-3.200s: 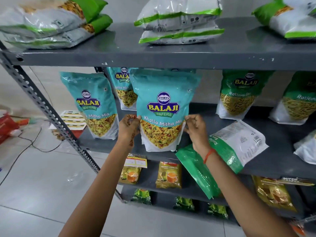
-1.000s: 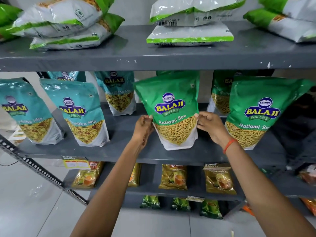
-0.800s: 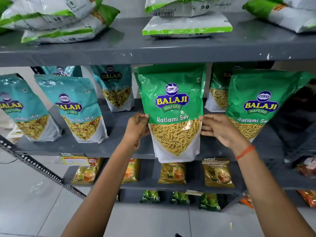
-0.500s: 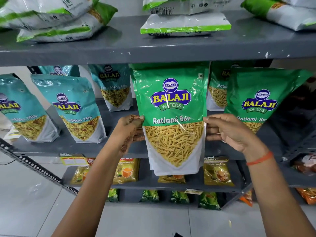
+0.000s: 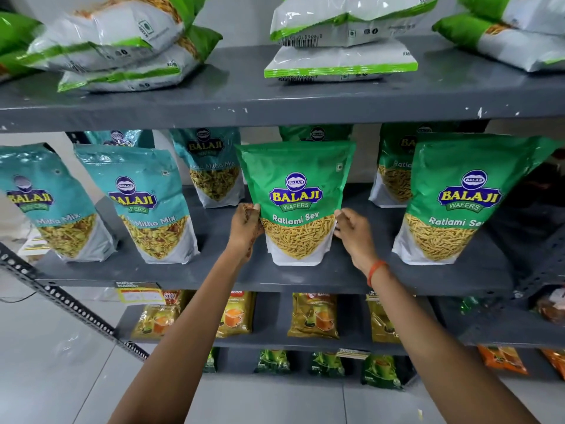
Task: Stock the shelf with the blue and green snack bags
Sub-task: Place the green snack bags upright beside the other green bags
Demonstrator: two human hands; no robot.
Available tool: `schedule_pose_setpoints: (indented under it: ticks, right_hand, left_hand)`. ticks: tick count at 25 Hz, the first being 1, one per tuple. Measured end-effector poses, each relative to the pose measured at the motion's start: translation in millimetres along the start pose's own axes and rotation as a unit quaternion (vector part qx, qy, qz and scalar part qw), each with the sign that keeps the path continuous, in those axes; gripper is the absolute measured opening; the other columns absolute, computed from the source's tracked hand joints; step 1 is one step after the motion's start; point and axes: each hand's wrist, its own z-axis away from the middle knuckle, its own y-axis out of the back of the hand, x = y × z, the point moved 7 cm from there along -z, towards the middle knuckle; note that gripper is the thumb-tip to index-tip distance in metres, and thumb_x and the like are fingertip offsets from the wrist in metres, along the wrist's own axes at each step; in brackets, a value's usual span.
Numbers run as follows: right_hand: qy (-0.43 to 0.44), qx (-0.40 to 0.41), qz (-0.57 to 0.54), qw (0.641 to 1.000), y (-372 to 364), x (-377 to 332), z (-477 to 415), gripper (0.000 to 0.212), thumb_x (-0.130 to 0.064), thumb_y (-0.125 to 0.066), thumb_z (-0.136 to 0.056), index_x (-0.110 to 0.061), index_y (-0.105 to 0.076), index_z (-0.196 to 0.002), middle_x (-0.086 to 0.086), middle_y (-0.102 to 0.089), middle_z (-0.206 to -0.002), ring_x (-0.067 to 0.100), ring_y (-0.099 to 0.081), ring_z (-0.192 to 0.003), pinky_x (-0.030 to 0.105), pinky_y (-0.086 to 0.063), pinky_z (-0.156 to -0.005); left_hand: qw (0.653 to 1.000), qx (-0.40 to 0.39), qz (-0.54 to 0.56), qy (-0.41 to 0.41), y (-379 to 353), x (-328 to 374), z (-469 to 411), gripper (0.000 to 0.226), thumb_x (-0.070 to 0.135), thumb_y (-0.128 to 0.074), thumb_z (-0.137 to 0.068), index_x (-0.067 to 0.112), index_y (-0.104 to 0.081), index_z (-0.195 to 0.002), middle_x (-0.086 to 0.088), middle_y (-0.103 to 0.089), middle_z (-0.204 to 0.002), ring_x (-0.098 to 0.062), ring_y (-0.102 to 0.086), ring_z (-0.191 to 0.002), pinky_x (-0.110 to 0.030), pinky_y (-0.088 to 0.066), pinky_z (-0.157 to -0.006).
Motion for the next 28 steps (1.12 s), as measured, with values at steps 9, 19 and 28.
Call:
schedule_pose_setpoints:
  ticks: [9,19,28]
  right_hand:
    - [0.064,0.092,0.108,0.988,2.0,-49.2,25.7,0.026,-0.009,-0.039,-0.094,0.0,-0.058,-0.11,0.02,-0.068,-0.107,0.024,-0.062,-0.091,0.021,-0.045,-0.073]
    - [0.199,0.322,0.116,0.918,149.3,-36.9,82.1,0.047,-0.013,-0.045,-0.094,0.003,-0.034,-0.136,0.024,-0.032,-0.147,0.026,-0.026,-0.139,0.024,-0.02,-0.116]
    - [-0.037,0.147,-0.044,0.988,217.6,54.2,54.9,0.087,-0.081,-0.051,-0.062,-0.03,-0.04,-0.131,-0.004,-0.059,-0.126,0.004,-0.057,-0.108,0.008,-0.045,-0.08]
  left_hand:
    - [0.979,0.053,-0.165,-0.104,-24.6,3.7,28.8,0.055,0.029,-0.038,-0.097,0.007,-0.019,-0.144,-0.002,-0.039,-0.147,-0.017,-0.041,-0.133,-0.033,-0.031,-0.112]
    - [0.948,-0.124,-0.227,-0.184,-229.6,-18.5,86.9,0.072,0.024,-0.056,-0.09,0.016,-0.012,-0.147,0.002,-0.017,-0.157,-0.005,-0.018,-0.14,-0.021,-0.026,-0.11]
    - [0.942,-0.242,-0.232,0.003,-288.1,-103.6,40.1,0.09,0.042,-0.079,-0.061,0.011,-0.038,-0.136,-0.01,-0.05,-0.141,-0.025,-0.047,-0.129,-0.044,-0.042,-0.106]
